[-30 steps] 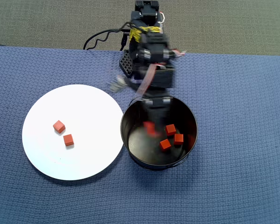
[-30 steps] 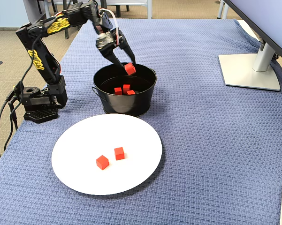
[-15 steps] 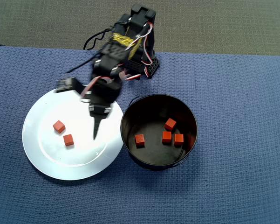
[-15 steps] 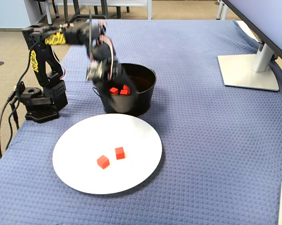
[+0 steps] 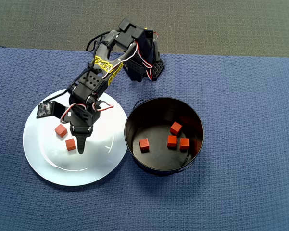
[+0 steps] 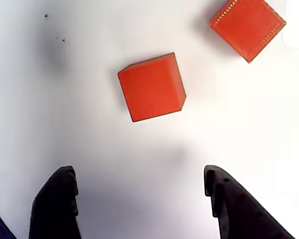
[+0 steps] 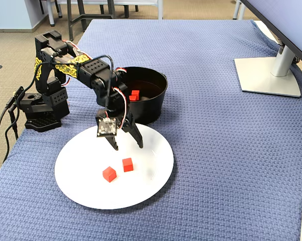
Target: Pick up the red cubes from the white plate and place them in the black recipient
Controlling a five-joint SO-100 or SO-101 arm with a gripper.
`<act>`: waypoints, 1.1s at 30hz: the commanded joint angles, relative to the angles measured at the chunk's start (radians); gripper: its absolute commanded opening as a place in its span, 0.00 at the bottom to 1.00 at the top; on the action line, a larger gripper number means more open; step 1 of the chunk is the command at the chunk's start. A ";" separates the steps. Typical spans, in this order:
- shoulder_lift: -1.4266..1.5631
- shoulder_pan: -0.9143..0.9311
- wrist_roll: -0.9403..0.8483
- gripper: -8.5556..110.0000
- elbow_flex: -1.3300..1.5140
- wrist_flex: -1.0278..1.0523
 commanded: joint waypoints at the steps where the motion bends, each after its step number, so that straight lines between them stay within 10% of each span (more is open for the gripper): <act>1: -0.031 0.021 -0.009 0.27 -0.112 -0.028; 33: -0.230 0.086 -0.316 0.25 -0.301 -0.035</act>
